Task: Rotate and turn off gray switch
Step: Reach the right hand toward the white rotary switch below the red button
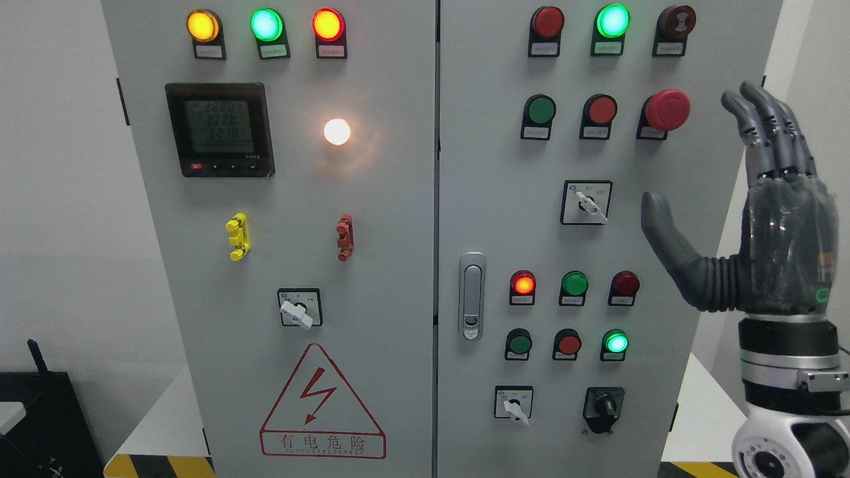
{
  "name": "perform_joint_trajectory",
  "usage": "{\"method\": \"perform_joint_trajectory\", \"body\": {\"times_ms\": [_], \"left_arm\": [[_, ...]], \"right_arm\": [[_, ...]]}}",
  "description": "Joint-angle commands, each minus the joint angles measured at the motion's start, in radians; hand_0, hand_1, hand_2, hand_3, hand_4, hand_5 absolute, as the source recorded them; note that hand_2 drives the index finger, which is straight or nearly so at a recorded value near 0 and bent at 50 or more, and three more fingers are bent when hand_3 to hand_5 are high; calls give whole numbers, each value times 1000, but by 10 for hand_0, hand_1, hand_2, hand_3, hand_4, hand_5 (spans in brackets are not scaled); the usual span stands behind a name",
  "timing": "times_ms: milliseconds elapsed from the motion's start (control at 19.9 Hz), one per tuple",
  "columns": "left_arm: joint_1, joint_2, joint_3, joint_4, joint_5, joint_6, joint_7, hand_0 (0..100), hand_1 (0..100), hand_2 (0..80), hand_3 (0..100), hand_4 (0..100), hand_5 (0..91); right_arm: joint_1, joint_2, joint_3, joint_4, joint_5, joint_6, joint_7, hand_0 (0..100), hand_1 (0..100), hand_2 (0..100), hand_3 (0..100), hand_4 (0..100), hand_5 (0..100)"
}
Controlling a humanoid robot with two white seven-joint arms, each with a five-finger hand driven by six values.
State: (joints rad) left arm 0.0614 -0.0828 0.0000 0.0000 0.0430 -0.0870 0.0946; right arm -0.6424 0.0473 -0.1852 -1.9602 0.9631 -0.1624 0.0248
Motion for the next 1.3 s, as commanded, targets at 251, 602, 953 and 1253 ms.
{"method": "perform_joint_trajectory", "body": {"times_ms": [251, 602, 953, 1253], "left_arm": [[0, 0, -2, 14, 0, 0, -1, 120, 389, 0, 0, 0, 0], [0, 0, -2, 14, 0, 0, -1, 120, 389, 0, 0, 0, 0], [0, 0, -2, 14, 0, 0, -1, 120, 389, 0, 0, 0, 0], [0, 0, -2, 14, 0, 0, -1, 120, 389, 0, 0, 0, 0]], "right_arm": [[49, 65, 38, 0, -1, 4, -2, 310, 328, 239, 675, 689, 834], [76, 63, 69, 11, 0, 79, 6, 172, 284, 412, 749, 802, 965], [61, 65, 101, 32, 3, 179, 9, 99, 281, 461, 893, 884, 1000], [56, 65, 112, 43, 6, 224, 11, 88, 342, 490, 993, 938, 1000]]}}
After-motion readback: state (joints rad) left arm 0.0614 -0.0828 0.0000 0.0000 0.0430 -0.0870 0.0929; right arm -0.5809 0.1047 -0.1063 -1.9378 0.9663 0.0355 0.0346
